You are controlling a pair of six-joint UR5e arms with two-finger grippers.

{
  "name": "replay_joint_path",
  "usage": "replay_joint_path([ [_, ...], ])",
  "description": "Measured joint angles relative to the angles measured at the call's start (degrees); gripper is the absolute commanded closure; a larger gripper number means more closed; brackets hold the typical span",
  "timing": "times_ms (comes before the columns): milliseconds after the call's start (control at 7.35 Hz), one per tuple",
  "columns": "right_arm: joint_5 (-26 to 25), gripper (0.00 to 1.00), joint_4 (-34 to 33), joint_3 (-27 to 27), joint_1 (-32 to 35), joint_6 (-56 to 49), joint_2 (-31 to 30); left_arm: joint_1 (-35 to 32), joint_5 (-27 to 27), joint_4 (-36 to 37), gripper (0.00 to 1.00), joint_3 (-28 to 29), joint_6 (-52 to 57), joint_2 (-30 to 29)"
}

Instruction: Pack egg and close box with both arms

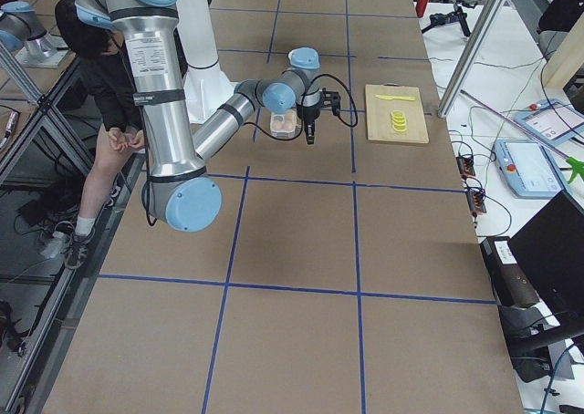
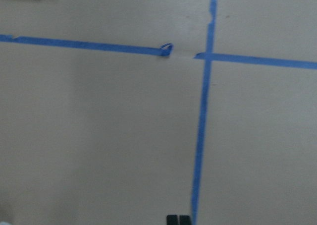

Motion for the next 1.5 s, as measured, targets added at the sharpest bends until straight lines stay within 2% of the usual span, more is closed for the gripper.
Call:
replay_joint_path([
  [272, 4.4, 0.67, -0.1, -2.4, 12.1, -19.4, -7.2, -0.1, -0.1, 0.0, 0.0, -0.8, 0.0, 0.5],
  [408, 7.1, 0.57, -0.1, -5.1, 18.8, -30.5, -10.0, -0.1, -0.1, 0.0, 0.0, -1.0, 0.2, 0.7],
  [544, 9.2, 0.01, -0.1, -7.7, 24.6, -39.4, -11.9, -0.1, -0.1, 0.0, 0.0, -1.0, 0.4, 0.8],
  [680, 10.8, 0.0, -0.1, -10.3, 29.3, -45.6, -13.1, -0.1, -0.1, 0.0, 0.0, -1.0, 0.6, 0.9],
  [952, 11.6, 0.0, -0.1, -12.9, 34.1, -49.7, -15.0, -0.1, -0.1, 0.1, 0.0, -1.0, 0.6, 0.9],
  [1496, 11.5, 0.0, 0.0, -14.0, 35.2, -49.8, -17.2, 0.0, -0.1, 0.2, 0.0, -1.0, 0.6, 0.9],
])
